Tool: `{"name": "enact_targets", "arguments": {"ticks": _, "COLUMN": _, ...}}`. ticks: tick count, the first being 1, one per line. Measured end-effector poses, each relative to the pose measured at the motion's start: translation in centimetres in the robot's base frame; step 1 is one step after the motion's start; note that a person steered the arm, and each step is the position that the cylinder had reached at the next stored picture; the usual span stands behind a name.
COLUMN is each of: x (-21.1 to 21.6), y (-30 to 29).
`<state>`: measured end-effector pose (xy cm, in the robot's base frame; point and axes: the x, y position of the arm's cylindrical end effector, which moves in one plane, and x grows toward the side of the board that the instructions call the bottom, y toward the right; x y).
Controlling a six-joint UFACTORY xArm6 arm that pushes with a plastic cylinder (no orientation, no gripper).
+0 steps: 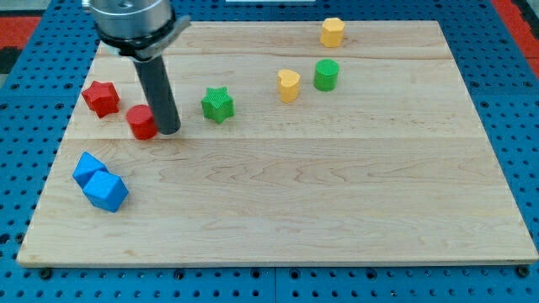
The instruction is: Place the red circle right to the red star
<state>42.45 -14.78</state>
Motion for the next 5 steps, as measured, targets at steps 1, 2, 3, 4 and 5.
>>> {"name": "enact_targets", "arguments": {"ticks": 1, "x": 2.1, "y": -0.2}}
{"name": "enact_targets", "arguments": {"ticks": 2, "x": 2.5, "y": -4.0}}
{"name": "enact_targets", "arguments": {"ticks": 3, "x": -1.0, "y": -5.9}}
{"name": "enact_targets", "arguments": {"ticks": 4, "x": -1.4, "y": -6.2}}
{"name": "enact_targets", "arguments": {"ticks": 5, "x": 0.8, "y": -2.9}}
